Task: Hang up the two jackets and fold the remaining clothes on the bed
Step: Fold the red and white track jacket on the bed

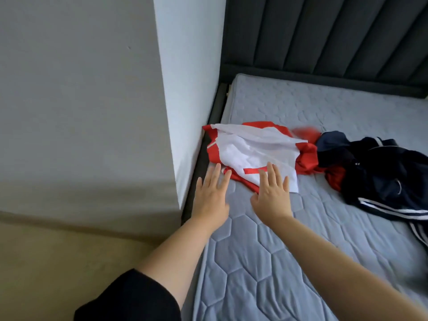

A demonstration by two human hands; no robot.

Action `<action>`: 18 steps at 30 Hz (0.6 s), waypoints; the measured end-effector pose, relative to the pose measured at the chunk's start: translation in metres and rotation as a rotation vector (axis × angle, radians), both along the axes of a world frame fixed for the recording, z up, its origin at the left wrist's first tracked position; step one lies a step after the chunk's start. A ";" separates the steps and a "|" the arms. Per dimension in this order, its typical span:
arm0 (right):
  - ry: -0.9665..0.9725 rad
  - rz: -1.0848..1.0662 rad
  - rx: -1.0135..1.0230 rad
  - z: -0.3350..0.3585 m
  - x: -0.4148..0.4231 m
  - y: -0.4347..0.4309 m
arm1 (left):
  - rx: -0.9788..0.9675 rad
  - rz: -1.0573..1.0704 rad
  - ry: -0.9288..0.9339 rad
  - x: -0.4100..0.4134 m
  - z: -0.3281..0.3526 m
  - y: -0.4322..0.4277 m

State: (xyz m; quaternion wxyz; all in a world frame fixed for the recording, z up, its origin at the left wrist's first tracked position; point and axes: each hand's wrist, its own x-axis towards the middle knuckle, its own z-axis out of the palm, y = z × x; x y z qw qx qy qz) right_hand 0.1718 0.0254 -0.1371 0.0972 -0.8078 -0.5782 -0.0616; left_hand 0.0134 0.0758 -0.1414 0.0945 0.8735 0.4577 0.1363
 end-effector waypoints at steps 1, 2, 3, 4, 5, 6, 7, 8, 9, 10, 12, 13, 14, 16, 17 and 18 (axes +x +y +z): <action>0.002 -0.023 -0.056 -0.011 0.005 0.002 | -0.053 0.013 0.037 0.007 -0.012 0.002; 0.012 -0.043 -0.101 -0.020 0.009 0.005 | -0.111 0.024 0.072 0.013 -0.024 0.005; 0.024 -0.057 -0.133 -0.029 0.013 0.009 | -0.169 0.036 0.105 0.018 -0.035 0.009; 0.031 -0.064 -0.157 -0.037 0.017 0.015 | -0.230 0.047 0.133 0.023 -0.045 0.014; 0.032 -0.067 -0.177 -0.043 0.020 0.021 | -0.300 0.056 0.155 0.028 -0.055 0.020; 0.028 -0.071 -0.196 -0.049 0.024 0.030 | -0.376 0.062 0.170 0.032 -0.063 0.026; 0.018 -0.074 -0.211 -0.054 0.027 0.039 | -0.441 0.064 0.187 0.035 -0.071 0.032; 0.004 -0.080 -0.225 -0.058 0.031 0.049 | -0.482 0.055 0.209 0.036 -0.080 0.037; -0.002 -0.091 -0.242 -0.062 0.034 0.060 | -0.508 0.035 0.233 0.036 -0.089 0.041; 0.011 -0.114 -0.255 -0.066 0.038 0.069 | -0.522 0.007 0.253 0.035 -0.097 0.044; 0.050 -0.178 -0.245 -0.074 0.050 0.086 | -0.506 -0.026 0.266 0.033 -0.116 0.047; 0.048 -0.198 -0.239 -0.080 0.057 0.094 | -0.479 -0.028 0.269 0.032 -0.124 0.048; 0.034 -0.203 -0.237 -0.084 0.063 0.101 | -0.445 -0.028 0.271 0.032 -0.131 0.049; 0.003 -0.165 -0.211 -0.094 0.071 0.112 | -0.377 -0.032 0.284 0.033 -0.141 0.050; -0.004 -0.134 -0.189 -0.099 0.073 0.116 | -0.348 -0.036 0.292 0.033 -0.145 0.050; 0.001 -0.115 -0.168 -0.103 0.074 0.119 | -0.328 -0.040 0.297 0.033 -0.148 0.050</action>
